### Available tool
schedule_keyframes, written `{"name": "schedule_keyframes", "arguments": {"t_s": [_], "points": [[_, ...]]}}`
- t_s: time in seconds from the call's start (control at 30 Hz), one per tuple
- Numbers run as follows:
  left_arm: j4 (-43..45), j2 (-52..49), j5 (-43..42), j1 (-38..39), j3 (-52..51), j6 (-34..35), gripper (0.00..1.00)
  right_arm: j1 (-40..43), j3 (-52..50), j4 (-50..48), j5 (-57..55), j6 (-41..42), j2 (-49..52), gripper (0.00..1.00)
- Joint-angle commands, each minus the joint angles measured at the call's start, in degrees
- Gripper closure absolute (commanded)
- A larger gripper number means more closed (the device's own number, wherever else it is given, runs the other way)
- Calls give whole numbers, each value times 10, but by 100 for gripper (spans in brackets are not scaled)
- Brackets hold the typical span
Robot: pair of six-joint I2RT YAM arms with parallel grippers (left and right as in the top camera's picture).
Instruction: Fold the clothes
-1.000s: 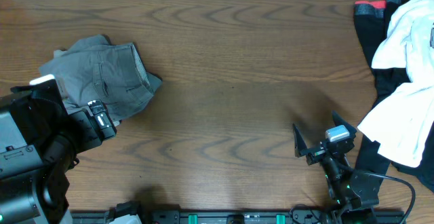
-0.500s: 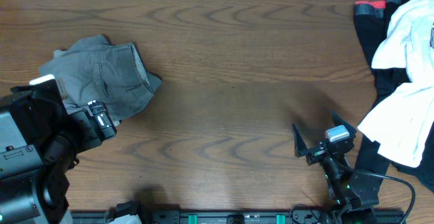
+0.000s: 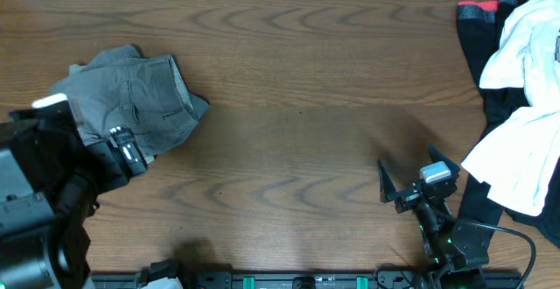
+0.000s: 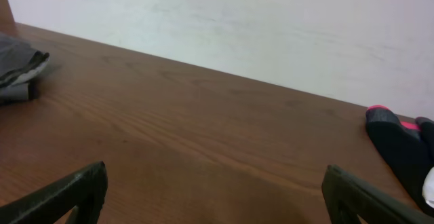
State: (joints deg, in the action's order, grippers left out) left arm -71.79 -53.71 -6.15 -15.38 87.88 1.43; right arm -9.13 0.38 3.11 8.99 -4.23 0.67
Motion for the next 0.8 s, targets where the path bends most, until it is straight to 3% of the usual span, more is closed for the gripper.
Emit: {"name": "schedule_keyframes", "arguments": {"t_s": [0.0,0.33,0.6,0.77], "points": [[70,47,-1,11,-37,-7,2,1,-1,2,4,-3,-3,1],[409,257,-26,84,-377,-7,2,1,-1,2,4,-3,-3,1],[568,405,-37,135,-632,-8,2,1,-1,2,4,-3,-3,1],[609,487,-37,148,-728,-7,2,1,-1,2,5,-3,-3,1]]}}
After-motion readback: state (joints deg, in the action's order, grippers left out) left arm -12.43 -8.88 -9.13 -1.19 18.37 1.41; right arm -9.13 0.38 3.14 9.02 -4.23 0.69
